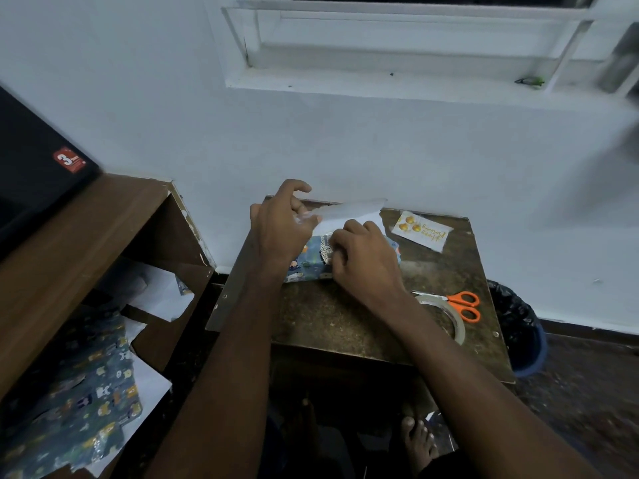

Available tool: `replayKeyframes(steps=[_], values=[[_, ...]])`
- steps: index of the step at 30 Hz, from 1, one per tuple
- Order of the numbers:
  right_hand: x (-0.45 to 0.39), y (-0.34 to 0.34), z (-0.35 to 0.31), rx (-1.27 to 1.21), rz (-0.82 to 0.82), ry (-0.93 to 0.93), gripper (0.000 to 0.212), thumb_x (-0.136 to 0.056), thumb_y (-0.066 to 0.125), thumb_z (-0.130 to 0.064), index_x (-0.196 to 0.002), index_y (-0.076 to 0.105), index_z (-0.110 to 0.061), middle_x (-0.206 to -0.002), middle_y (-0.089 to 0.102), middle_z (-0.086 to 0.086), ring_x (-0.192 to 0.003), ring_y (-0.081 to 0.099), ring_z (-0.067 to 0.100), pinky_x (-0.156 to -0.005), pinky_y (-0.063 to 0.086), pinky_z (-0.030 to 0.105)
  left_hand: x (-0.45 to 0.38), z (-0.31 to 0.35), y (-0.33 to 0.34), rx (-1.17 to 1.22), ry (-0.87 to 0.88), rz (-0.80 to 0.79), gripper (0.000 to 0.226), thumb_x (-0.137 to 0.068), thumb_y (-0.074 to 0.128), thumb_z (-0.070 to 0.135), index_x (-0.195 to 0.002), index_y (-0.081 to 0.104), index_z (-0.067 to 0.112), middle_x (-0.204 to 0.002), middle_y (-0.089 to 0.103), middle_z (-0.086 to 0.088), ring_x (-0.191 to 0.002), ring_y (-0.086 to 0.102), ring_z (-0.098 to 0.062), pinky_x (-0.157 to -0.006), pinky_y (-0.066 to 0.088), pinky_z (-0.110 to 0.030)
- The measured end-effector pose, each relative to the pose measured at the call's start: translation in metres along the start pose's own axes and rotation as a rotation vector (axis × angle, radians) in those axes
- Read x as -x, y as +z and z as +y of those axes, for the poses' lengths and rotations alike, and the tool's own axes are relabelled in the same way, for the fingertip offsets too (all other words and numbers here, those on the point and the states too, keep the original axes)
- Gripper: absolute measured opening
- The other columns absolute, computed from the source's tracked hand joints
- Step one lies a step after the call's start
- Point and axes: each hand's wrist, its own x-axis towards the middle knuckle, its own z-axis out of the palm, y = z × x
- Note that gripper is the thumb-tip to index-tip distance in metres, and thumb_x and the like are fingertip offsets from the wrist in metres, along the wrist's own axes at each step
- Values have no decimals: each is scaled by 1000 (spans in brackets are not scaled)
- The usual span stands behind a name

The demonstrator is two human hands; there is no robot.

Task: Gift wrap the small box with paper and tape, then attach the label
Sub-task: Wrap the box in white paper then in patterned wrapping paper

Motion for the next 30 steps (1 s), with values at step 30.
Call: replayKeyframes(steps=[30], values=[[3, -31, -5, -71, -37, 50, 54, -74, 70, 6, -120, 46, -8, -122, 37, 11, -79, 54, 32, -60, 39, 37, 45, 14, -9, -334, 101, -98, 29, -90, 75, 8, -84, 57, 30, -82, 63, 15, -82, 57, -6, -88, 26, -32]])
